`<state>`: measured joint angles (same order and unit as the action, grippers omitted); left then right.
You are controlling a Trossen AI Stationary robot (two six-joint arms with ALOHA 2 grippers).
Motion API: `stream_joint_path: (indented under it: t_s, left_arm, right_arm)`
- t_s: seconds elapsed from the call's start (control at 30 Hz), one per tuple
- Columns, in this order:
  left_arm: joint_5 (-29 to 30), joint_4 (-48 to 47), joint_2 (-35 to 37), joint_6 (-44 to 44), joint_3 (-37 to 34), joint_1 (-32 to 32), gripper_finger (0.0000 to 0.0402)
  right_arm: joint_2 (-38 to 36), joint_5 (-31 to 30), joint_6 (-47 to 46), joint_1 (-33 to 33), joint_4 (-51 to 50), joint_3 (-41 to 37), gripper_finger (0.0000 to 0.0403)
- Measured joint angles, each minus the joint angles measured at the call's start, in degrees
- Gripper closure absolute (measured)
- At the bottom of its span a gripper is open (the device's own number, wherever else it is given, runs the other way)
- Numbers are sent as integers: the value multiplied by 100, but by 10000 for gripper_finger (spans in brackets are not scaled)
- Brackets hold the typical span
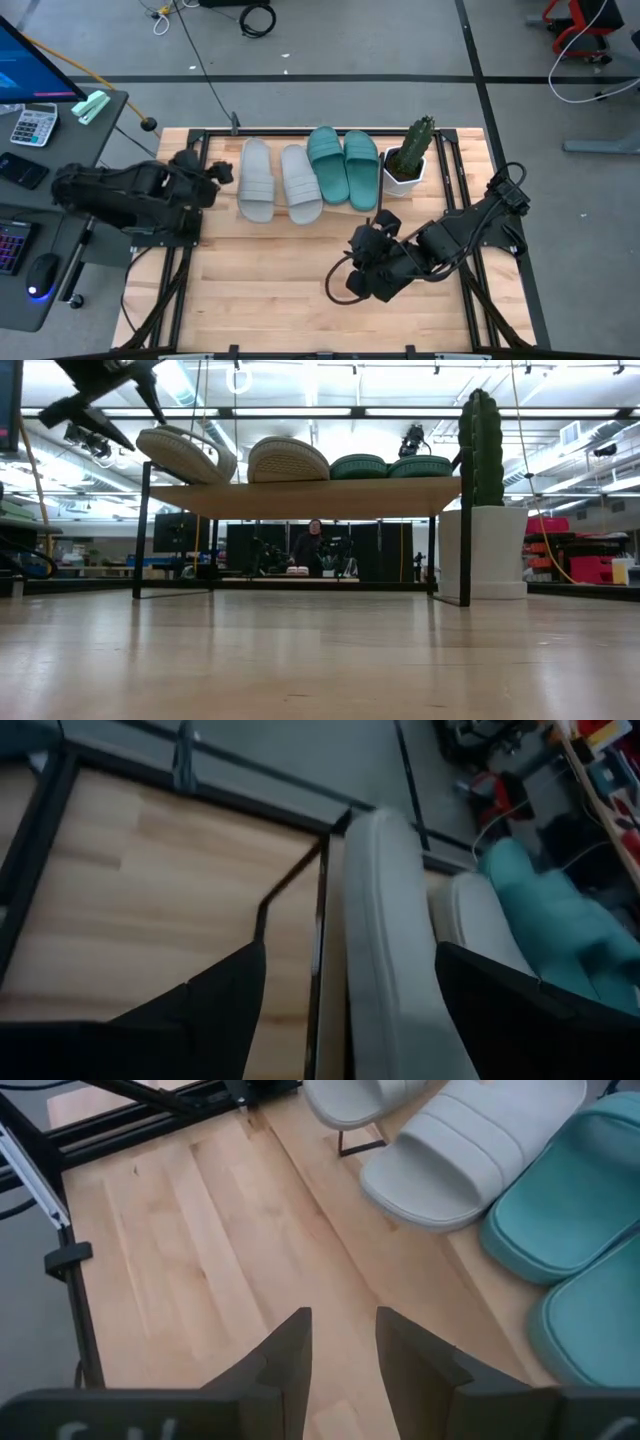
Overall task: Pick and place slides into the shelf
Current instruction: Put the gray slide on the shelf
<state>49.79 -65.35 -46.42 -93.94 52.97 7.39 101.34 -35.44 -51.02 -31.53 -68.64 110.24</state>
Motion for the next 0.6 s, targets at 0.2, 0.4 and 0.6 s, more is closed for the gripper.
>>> stream_joint_path:
  t_s: [0.2, 0.4, 0.6]
  left_arm:
    - [-181, 1219, -91, 1581, 0, -901, 111]
    - [-422, 1882, -529, 2766, 2, -1576, 111]
    - [-1033, 2129, -1094, 3058, 0, -1999, 111]
  right_arm:
    - [0, 82, 15, 7, 34, 0, 284]
    - [0, 173, 6, 3, 314, 0, 284]
    - [0, 377, -40, 3, 585, 0, 284]
